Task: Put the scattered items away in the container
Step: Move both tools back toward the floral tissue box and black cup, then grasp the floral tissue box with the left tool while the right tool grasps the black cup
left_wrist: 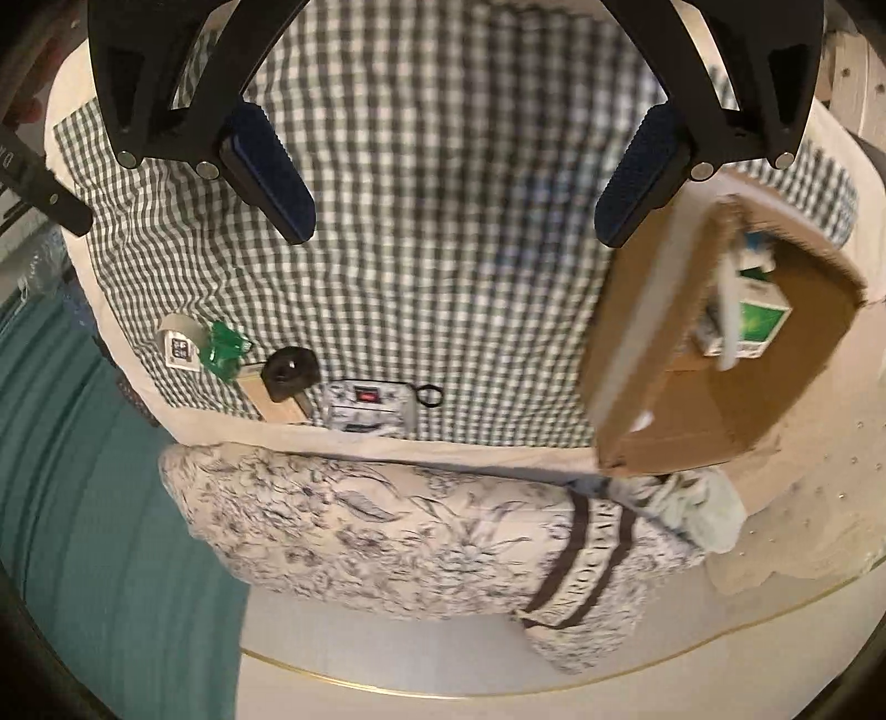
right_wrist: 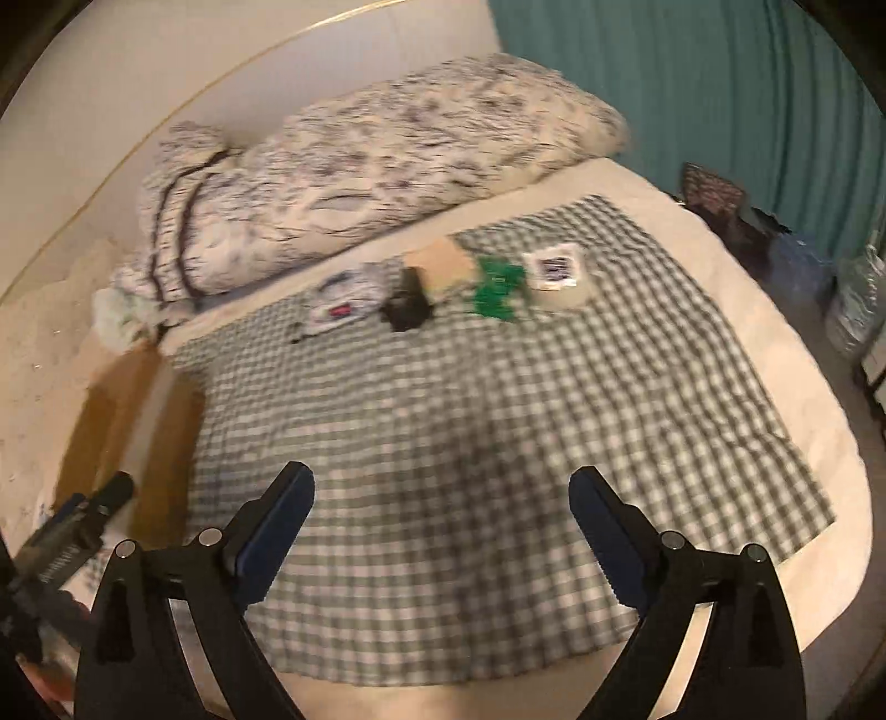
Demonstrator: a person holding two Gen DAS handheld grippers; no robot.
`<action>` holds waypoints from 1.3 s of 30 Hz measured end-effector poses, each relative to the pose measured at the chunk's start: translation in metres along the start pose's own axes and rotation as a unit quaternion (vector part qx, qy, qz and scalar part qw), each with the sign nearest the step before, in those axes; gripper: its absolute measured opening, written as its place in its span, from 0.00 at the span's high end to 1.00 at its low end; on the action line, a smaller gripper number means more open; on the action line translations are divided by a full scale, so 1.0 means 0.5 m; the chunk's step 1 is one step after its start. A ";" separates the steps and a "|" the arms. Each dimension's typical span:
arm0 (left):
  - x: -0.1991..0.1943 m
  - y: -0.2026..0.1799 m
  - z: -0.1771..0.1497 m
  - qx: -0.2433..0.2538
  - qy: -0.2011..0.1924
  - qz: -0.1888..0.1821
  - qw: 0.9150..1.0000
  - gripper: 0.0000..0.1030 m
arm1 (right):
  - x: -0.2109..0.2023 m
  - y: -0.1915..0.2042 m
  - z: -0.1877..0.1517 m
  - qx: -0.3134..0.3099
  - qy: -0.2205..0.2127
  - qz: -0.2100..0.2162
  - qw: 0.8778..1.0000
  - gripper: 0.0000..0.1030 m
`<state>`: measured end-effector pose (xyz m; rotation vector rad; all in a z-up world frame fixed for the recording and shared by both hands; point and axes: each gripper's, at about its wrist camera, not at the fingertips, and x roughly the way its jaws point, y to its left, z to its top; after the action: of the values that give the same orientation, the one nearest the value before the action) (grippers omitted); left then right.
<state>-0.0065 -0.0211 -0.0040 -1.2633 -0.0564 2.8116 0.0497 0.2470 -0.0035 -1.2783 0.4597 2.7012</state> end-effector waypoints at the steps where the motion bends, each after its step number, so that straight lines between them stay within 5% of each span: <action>1: 0.013 -0.011 0.002 0.001 0.002 -0.002 1.000 0.00 | 0.006 -0.015 0.007 0.001 -0.003 -0.003 1.000 0.09; 10: 0.137 -0.070 0.051 0.015 0.017 -0.004 1.000 0.00 | 0.099 -0.038 0.089 -0.016 -0.008 0.007 1.000 0.09; 24: 0.358 -0.073 0.162 0.003 0.044 -0.016 0.999 0.00 | 0.306 0.089 0.181 -0.042 0.023 0.048 0.998 0.09; 39: 0.530 -0.095 0.251 0.038 0.044 -0.028 0.998 0.00 | 0.450 0.121 0.236 -0.017 0.031 0.054 0.998 0.09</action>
<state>-0.2744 0.0435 -0.1155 -1.3444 0.0186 2.6797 -0.1943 0.2222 -0.0927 -1.3877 0.5054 2.7748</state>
